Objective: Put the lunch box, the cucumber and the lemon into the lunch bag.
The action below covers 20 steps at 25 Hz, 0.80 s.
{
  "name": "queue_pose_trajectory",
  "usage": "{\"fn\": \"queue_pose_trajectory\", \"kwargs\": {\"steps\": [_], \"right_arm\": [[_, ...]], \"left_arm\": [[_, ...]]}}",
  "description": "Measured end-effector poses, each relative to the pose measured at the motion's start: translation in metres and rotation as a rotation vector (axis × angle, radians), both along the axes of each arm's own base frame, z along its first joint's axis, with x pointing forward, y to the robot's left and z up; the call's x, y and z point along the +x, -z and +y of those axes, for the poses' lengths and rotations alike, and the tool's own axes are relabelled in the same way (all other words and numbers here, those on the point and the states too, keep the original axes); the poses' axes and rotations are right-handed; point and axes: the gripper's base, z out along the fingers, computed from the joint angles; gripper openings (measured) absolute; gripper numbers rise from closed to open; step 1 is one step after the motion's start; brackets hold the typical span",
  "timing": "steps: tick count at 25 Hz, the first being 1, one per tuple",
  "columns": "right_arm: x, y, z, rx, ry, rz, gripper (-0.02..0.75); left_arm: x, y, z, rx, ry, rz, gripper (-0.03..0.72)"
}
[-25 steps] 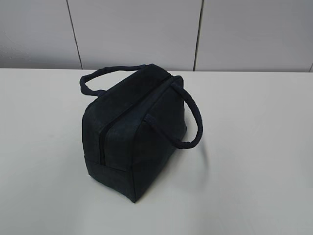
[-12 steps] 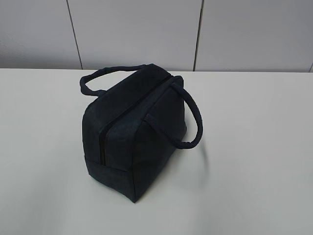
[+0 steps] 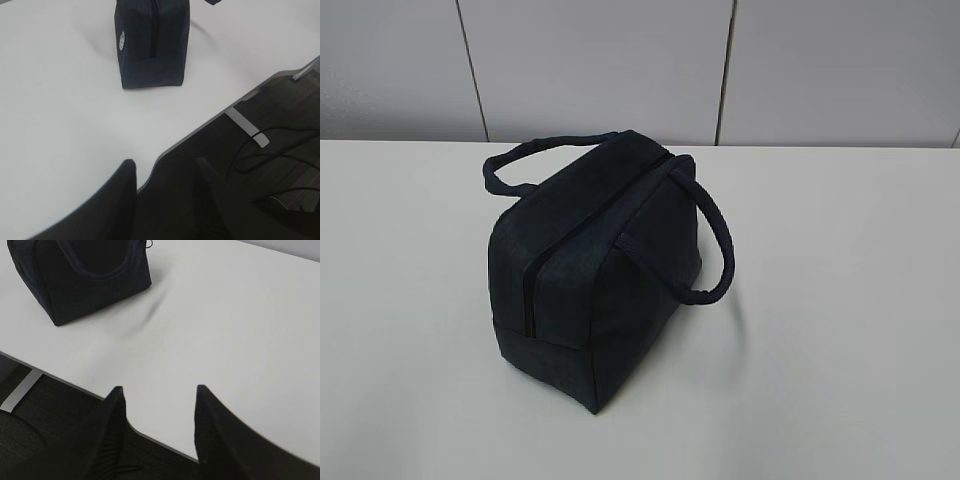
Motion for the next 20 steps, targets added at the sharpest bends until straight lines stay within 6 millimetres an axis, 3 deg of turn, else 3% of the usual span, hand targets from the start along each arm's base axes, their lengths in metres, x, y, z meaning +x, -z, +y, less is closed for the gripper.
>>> {"fn": "queue_pose_trajectory", "kwargs": {"steps": [9,20], "right_arm": [[0.005,0.04,-0.002,-0.024,0.018,0.039,0.342],[0.014,0.045,-0.004,-0.042,0.049,-0.008,0.341]], "left_arm": [[-0.001,0.017,0.001,0.006,-0.002,0.006,0.241],[0.008,0.027,0.0,0.041,-0.02,-0.017,0.239]]}}
